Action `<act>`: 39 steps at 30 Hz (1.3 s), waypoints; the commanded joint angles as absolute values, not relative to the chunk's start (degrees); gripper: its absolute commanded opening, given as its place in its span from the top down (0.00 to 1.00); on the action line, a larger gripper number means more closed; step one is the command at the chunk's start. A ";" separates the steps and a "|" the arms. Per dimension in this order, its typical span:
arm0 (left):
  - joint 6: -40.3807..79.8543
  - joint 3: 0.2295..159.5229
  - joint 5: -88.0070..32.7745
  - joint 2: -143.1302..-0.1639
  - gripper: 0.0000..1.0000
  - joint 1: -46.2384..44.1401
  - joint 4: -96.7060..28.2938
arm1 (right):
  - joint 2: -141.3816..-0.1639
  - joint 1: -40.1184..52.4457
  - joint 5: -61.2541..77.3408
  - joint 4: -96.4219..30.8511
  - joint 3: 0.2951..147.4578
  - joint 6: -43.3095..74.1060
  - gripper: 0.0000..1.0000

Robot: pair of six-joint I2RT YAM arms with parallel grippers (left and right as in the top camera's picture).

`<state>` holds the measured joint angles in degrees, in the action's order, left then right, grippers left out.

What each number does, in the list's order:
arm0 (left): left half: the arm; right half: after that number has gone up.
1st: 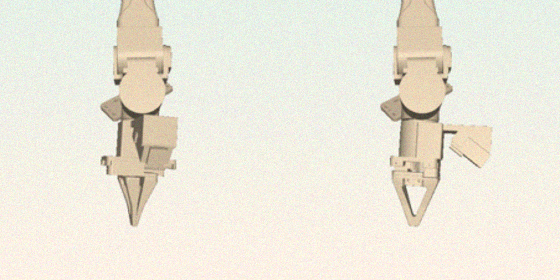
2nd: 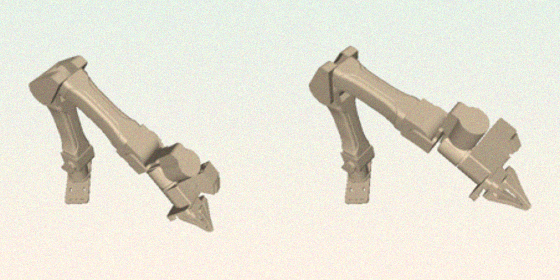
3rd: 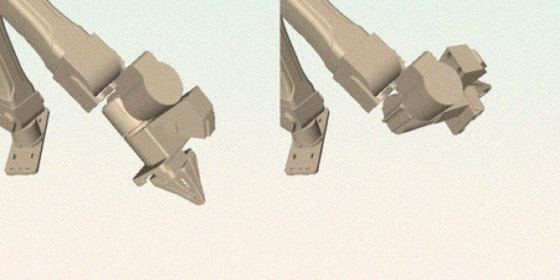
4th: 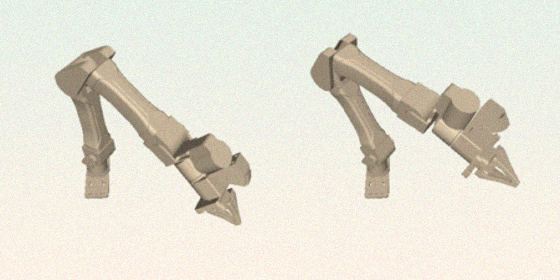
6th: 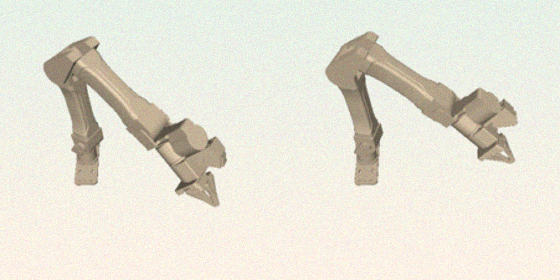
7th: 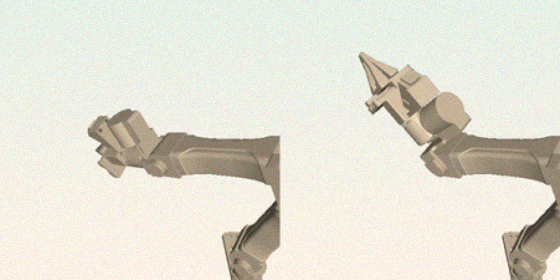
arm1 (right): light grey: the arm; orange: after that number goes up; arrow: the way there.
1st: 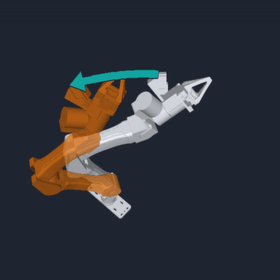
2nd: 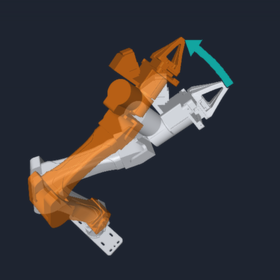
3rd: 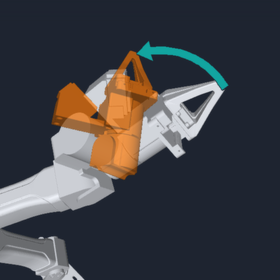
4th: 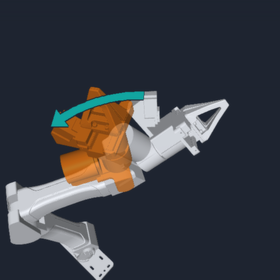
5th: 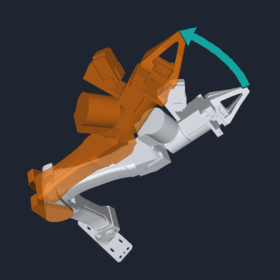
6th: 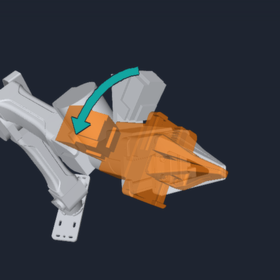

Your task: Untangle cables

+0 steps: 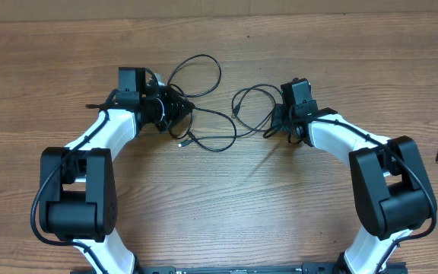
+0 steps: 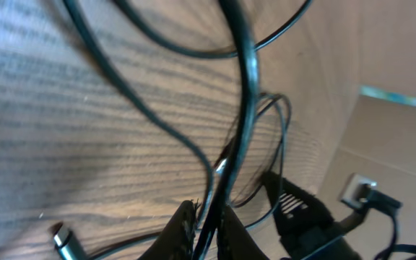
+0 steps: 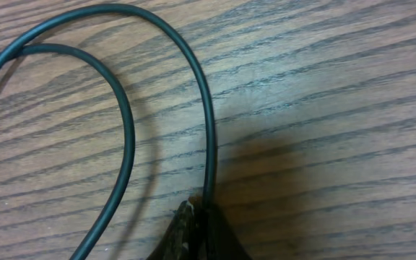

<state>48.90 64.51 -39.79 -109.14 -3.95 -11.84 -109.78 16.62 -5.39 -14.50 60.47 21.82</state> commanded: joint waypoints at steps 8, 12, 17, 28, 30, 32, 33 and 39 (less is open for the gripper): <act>47.55 64.77 -31.92 -108.86 0.46 -7.70 -15.20 | -109.27 9.98 5.85 -18.55 63.92 21.78 0.62; 47.55 64.77 -30.76 -108.86 0.23 -7.88 -15.20 | -109.30 10.04 18.74 -16.36 64.05 21.78 0.35; 47.55 64.77 -30.41 -108.86 0.01 -7.90 -15.20 | -109.30 12.73 15.55 -13.23 64.05 20.69 0.16; 47.55 64.77 -30.41 -108.86 0.00 -7.92 -15.20 | -109.27 12.53 -2.87 -11.94 64.07 22.59 0.00; 47.55 64.77 -30.39 -108.86 0.00 -7.92 -15.20 | -109.03 12.19 -2.96 -12.75 64.73 19.90 0.00; 47.55 64.77 -29.21 -108.86 0.00 -7.92 -15.18 | -108.64 11.86 -6.57 -14.83 65.98 18.11 0.00; 47.55 64.77 -28.95 -108.86 0.00 -7.92 -15.18 | -108.62 11.66 -9.32 -15.97 66.61 18.09 0.00; 47.57 64.77 -26.63 -108.86 0.00 -7.90 -15.18 | -108.36 10.48 -6.26 -24.10 73.52 16.14 0.00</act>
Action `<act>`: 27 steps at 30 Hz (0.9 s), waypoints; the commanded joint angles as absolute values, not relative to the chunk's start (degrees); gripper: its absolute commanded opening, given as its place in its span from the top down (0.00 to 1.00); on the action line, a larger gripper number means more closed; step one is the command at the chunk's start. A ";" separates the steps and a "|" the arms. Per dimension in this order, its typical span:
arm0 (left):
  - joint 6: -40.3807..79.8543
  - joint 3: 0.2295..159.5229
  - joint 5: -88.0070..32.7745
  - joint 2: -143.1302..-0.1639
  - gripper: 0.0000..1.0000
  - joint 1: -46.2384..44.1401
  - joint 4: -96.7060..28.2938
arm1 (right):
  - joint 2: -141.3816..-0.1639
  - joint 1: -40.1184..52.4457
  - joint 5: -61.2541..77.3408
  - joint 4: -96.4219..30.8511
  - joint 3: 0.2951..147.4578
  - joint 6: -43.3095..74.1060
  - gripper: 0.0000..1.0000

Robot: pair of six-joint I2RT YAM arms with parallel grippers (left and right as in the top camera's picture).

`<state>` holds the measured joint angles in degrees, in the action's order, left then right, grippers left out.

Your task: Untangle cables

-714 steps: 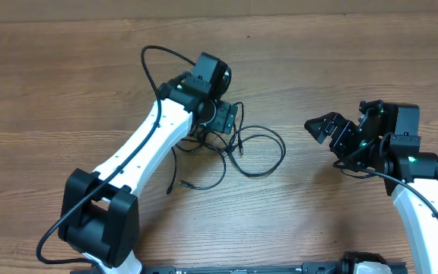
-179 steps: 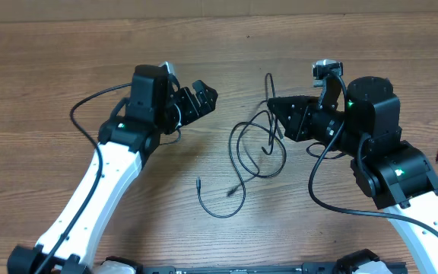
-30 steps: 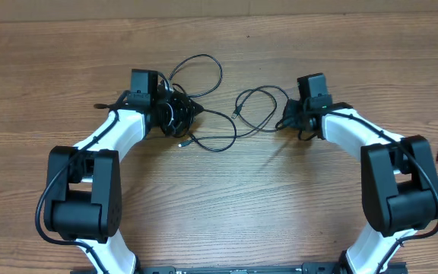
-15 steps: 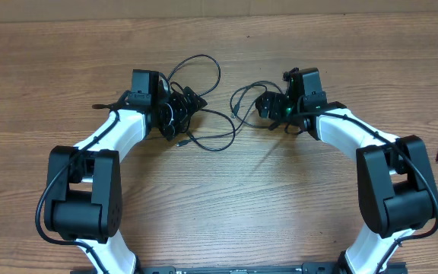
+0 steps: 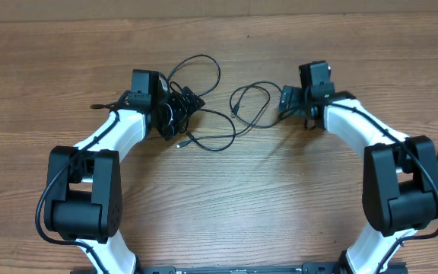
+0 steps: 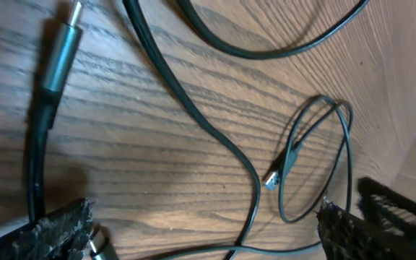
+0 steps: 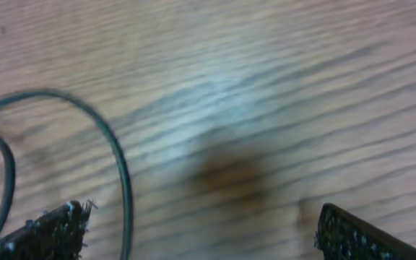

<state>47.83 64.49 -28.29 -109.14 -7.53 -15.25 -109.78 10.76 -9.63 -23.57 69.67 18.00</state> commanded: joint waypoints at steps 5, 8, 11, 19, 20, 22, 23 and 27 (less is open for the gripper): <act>42.61 64.77 -29.43 -108.86 0.00 -7.86 -14.02 | -108.40 11.31 12.58 -20.14 74.35 15.99 0.00; 31.68 65.87 -34.11 -108.62 0.00 -7.86 -12.84 | -108.40 11.51 12.53 -19.90 74.32 15.97 0.00; 28.16 70.19 -28.08 -107.85 0.00 -7.94 -20.93 | -108.62 11.55 10.92 -20.25 74.26 12.56 0.00; 25.58 78.96 -18.50 -106.96 0.00 -7.97 -35.20 | -112.31 12.21 6.33 -20.01 74.26 4.60 0.01; 25.54 79.37 -17.54 -106.96 0.00 -7.97 -36.18 | -112.46 12.53 5.56 -20.01 74.26 3.33 0.01; 25.52 80.07 -15.35 -106.96 0.00 -7.97 -37.98 | -112.86 13.63 2.87 -20.03 74.26 1.61 0.02; 25.52 80.34 -14.13 -106.96 0.00 -7.97 -38.85 | -113.23 14.52 1.41 -20.08 74.26 0.51 0.02; 25.52 80.44 -13.52 -106.96 0.00 -7.97 -39.57 | -116.01 17.76 -2.72 -20.03 74.26 -1.80 0.04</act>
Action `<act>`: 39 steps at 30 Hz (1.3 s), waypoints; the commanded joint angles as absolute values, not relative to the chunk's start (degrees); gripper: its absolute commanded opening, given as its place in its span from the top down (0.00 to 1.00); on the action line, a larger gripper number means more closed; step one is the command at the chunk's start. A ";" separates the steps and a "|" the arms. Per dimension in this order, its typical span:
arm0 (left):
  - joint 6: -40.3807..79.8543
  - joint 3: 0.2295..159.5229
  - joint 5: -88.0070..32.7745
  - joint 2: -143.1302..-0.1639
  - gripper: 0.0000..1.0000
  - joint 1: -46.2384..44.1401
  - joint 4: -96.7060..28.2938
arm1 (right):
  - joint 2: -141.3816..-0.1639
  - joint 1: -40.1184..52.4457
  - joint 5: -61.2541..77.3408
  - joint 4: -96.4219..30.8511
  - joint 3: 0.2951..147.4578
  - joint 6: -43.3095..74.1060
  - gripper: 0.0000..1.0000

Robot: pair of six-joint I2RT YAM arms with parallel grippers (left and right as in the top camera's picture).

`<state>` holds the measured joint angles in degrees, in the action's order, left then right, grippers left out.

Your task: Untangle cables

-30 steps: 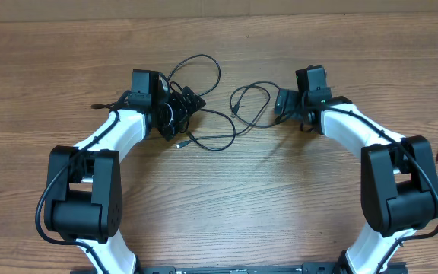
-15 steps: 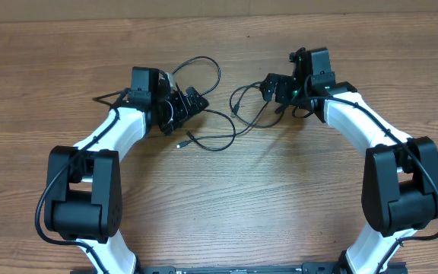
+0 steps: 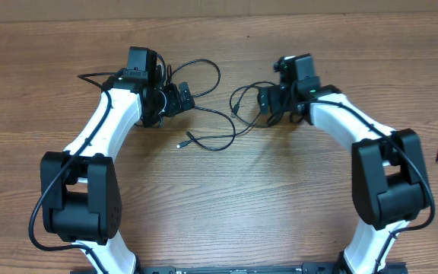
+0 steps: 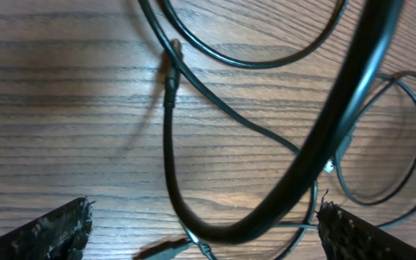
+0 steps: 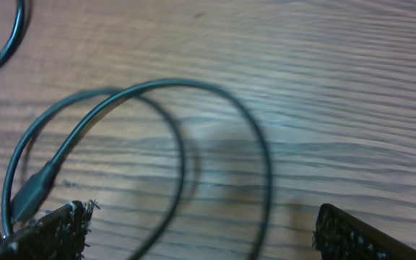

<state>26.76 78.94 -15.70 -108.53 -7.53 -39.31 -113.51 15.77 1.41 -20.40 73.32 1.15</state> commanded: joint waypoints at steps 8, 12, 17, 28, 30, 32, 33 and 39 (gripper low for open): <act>25.52 80.44 -13.52 -106.96 0.00 -7.97 -40.14 | -119.52 16.93 -2.96 -20.10 74.26 -1.80 0.10; 25.52 80.42 -13.52 -106.96 0.00 -7.97 -40.16 | -119.48 16.97 -4.12 -20.16 74.67 -1.80 0.11; 25.52 80.42 -13.45 -106.96 0.00 -7.97 -40.14 | -117.75 17.19 -5.56 -25.91 78.43 -1.78 0.01; 25.54 80.42 -13.47 -106.98 0.01 -7.97 -40.10 | -119.26 13.91 -6.81 -28.88 80.60 -1.80 0.00; 25.54 80.42 -13.50 -106.98 0.00 -7.97 -40.12 | -120.57 13.63 -6.15 -29.76 80.60 -1.80 0.00; 25.54 80.42 -13.50 -106.98 0.00 -7.97 -40.10 | -121.01 13.63 -3.20 -31.55 80.60 -1.80 0.05; 25.54 80.42 -13.47 -106.98 0.00 -7.97 -40.10 | -121.01 13.67 -1.04 -32.62 80.60 -1.80 0.13; 25.52 80.42 -13.47 -106.98 0.01 -7.97 -40.12 | -121.01 13.91 1.85 -34.22 77.95 -1.56 0.64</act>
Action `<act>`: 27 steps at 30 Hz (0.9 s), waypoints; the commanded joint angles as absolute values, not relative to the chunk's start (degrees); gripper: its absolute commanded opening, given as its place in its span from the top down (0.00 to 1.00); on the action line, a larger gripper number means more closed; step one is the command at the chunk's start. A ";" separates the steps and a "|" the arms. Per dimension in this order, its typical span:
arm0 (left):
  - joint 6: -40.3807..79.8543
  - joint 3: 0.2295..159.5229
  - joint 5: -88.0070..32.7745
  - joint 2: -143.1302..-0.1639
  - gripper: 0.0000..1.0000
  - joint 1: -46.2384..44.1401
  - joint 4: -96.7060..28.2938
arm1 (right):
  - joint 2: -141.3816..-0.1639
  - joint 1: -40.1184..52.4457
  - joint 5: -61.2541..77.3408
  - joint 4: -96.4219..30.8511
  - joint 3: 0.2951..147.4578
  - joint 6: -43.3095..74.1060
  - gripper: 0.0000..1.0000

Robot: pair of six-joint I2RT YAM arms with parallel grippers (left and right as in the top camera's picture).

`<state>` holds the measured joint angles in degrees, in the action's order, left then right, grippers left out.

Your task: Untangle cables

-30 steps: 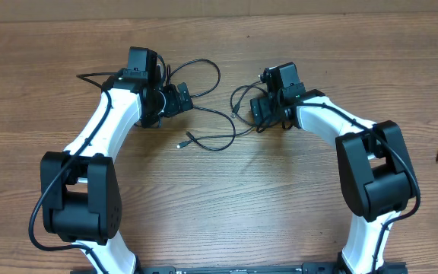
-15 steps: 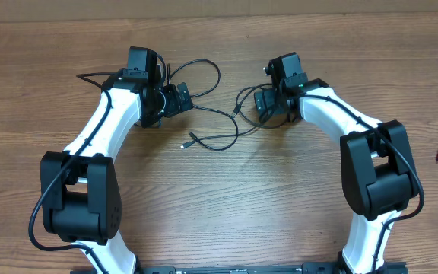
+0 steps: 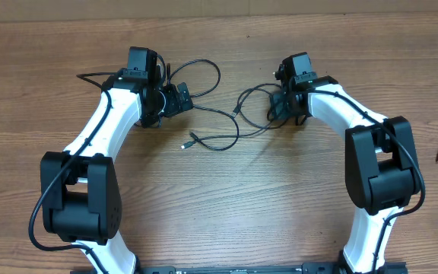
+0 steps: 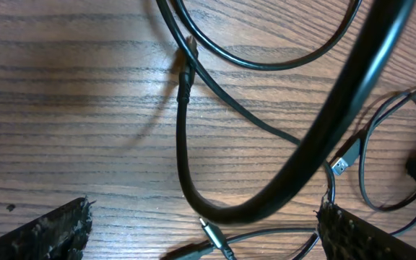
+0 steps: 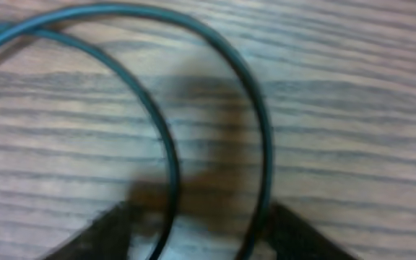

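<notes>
Thin black cables lie tangled on the wooden table between my arms. One loop (image 3: 217, 76) curls at the far side, and a plug end (image 3: 191, 139) points to the left in the middle. My left gripper (image 3: 175, 99) hangs open above the tangle; a cable close to the camera (image 4: 323, 137) sweeps across its view, and a metal plug (image 4: 214, 237) lies between its fingers (image 4: 42, 231). My right gripper (image 3: 278, 109) is low over a smaller loop (image 3: 253, 91). It is open, with two strands (image 5: 266, 144) running between its blurred fingers (image 5: 96, 235).
The bare wooden table (image 3: 219, 213) stretches toward the near edge. A separate black cable lies at the far right edge, apart from the tangle. A USB plug (image 4: 345, 155) rests on the wood beside the small loop.
My right gripper has come down onto the small loop and its jaws stand narrower, with two strands between them. The loop and the middle plug have shifted slightly right. The left arm is unchanged.
At first both grippers were shut on cable, the left in the tangle and the right on the small loop. Then both stood open, the cables let go. The left then hung farther back over the tangle, and the right now straddles the loop.
</notes>
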<state>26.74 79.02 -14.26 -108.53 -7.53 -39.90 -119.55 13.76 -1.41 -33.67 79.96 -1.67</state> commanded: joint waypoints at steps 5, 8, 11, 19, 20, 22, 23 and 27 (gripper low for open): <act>25.52 80.42 -13.47 -106.98 0.00 -7.97 -40.12 | -121.01 13.74 2.35 -35.07 74.39 -1.56 0.96; 25.52 80.42 -13.47 -106.98 0.01 -7.97 -40.12 | -120.99 13.47 -1.37 -35.27 74.48 -0.01 0.96; 25.52 80.42 -13.47 -106.98 0.01 -7.97 -40.12 | -120.86 11.81 -1.89 -37.26 76.40 2.02 0.96; 25.52 80.42 -13.47 -106.98 0.00 -7.97 -40.12 | -116.73 5.50 -0.40 -53.28 94.17 1.61 0.96; 25.52 80.42 -13.47 -106.98 0.00 -7.97 -40.10 | -116.29 4.29 -0.34 -54.28 96.49 1.65 0.96; 25.52 80.42 -13.47 -106.98 0.00 -7.97 -40.12 | -115.79 1.67 -0.36 -57.78 102.35 1.63 0.96; 25.52 80.42 -13.47 -106.98 0.00 -7.97 -40.12 | -115.63 0.47 -0.34 -59.90 105.58 1.13 0.96; 25.52 80.42 -13.47 -106.98 0.00 -7.97 -40.12 | -115.37 -5.87 -0.73 -67.00 121.27 0.03 0.96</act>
